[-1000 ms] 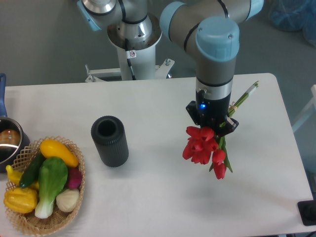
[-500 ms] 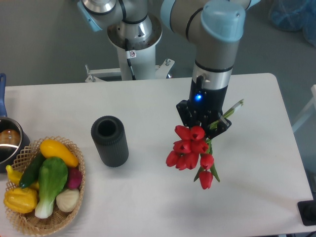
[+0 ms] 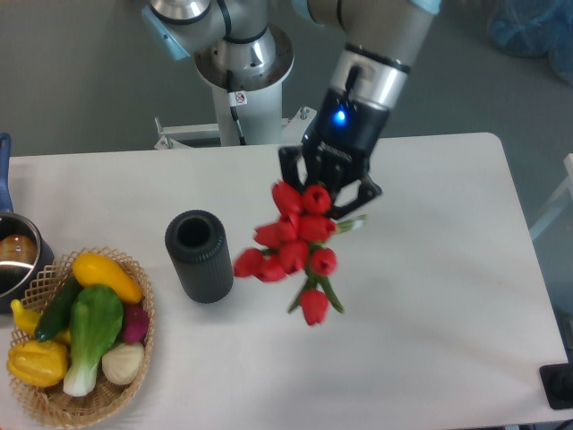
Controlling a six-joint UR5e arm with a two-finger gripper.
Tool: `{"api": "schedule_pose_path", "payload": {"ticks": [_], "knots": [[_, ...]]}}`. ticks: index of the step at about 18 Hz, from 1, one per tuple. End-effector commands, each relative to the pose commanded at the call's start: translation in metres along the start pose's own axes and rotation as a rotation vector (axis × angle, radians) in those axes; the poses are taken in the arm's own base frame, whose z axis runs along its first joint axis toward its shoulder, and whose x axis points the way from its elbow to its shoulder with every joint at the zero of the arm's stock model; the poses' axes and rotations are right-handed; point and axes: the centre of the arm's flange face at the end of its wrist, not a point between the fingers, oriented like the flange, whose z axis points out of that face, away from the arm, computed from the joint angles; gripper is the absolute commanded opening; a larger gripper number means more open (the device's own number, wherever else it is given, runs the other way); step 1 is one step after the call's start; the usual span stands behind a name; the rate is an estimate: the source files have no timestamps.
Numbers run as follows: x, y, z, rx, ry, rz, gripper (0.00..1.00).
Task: Insert the flowers into the vase
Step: 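Carry the red tulip bunch in the gripper toward the black vase, then raise the tulips and align their stems over the vase opening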
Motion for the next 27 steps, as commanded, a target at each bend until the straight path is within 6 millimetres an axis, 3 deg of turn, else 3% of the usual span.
{"api": "schedule_pose_path", "payload": {"ticks": [2,7,15,20,27], "knots": [[0.013,-0.005,-0.003,0.089,0.048,-0.007,0.00],[0.024,-0.010,-0.020,0.260,0.112,-0.018,0.00],[0.046,-0.016,-0.023,0.432,0.213,-0.036,0.00],[0.056,-0.001,-0.013,0.483,0.248,-0.030,0.00],[0.068,0.033,0.009,0.503,0.270,-0.035,0.00]]}}
